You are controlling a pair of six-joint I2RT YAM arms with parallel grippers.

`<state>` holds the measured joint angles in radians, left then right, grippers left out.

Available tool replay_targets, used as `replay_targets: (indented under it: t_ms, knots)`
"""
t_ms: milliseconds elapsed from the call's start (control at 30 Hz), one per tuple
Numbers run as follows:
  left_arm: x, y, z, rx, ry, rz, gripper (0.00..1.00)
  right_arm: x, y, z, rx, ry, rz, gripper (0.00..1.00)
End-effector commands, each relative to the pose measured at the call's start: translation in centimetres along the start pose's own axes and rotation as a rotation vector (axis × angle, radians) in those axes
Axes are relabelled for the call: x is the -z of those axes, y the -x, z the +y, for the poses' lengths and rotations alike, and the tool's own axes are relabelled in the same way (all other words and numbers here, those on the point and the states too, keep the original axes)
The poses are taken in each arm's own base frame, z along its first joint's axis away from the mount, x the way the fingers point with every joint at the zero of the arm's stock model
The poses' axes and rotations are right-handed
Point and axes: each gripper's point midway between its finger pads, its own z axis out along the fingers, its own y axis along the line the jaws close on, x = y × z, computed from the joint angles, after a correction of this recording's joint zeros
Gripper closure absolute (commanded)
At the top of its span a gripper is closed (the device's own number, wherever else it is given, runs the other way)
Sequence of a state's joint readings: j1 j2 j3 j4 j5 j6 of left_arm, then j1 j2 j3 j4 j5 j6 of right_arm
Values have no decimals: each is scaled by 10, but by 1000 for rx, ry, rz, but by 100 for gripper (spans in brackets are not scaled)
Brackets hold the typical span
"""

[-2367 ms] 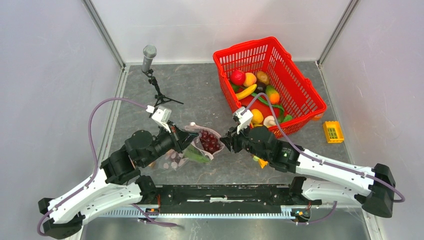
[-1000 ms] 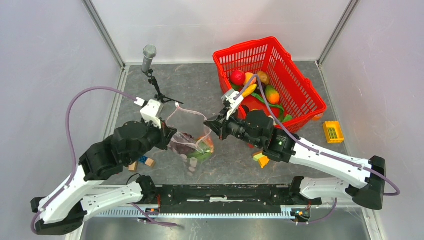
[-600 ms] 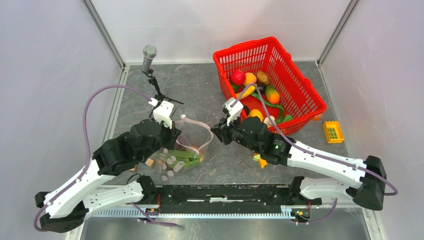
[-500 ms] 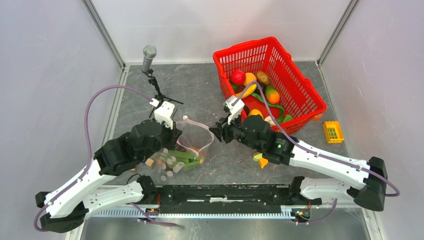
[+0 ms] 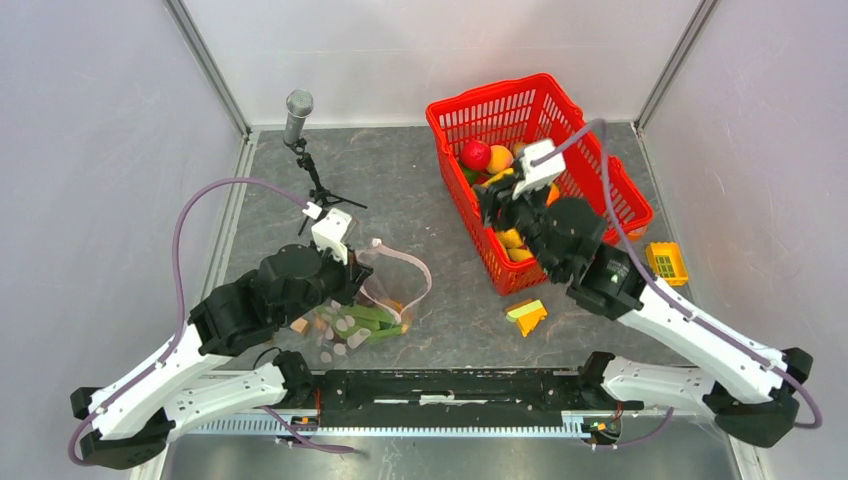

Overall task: Place the food in the zip-top bag and seal the zipper
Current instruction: Adjust the zipper food storage bag at the center of the board, then pick up the fake fruit from the bin.

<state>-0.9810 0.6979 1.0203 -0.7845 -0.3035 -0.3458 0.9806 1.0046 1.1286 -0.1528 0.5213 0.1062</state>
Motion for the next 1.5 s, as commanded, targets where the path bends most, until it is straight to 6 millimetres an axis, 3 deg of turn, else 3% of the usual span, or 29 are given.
replay_targets:
  t_ms: [0, 167, 300, 400, 533, 633, 767, 1033, 1167, 1300, 1467]
  knots:
    - [-1, 20, -14, -1, -73, -83, 98, -20, -29, -85, 87, -259, 145, 41]
    - [-2, 18, -17, 1, -97, -91, 98, -43, -82, -141, 76, -320, 315, 36]
    - [-1, 17, -19, -2, -107, -88, 98, -52, -135, -162, 40, -213, 481, 30]
    - [-1, 16, -18, 1, -102, -89, 98, -51, -168, -159, -12, -77, 583, 25]
    - [-2, 18, -15, 4, -90, -105, 98, -46, -204, -126, -35, 177, 666, 8]
    - [-2, 21, -14, -7, -81, -109, 98, -44, -228, -124, -59, 205, 769, 7]
    - [0, 21, -8, -10, -53, -108, 98, -39, -261, -136, -51, 148, 878, 12]
    - [5, 21, -1, -12, -26, -120, 98, -29, -291, -140, -47, 146, 983, 18]
    - [5, 20, -2, -9, -31, -119, 98, -40, -298, -140, -68, 132, 944, 20]
    - [3, 20, -5, -1, -45, -117, 98, -55, -298, -141, -75, 131, 898, 16]
    - [3, 18, -6, 9, -53, -114, 98, -61, -303, -144, -69, 116, 871, 15]
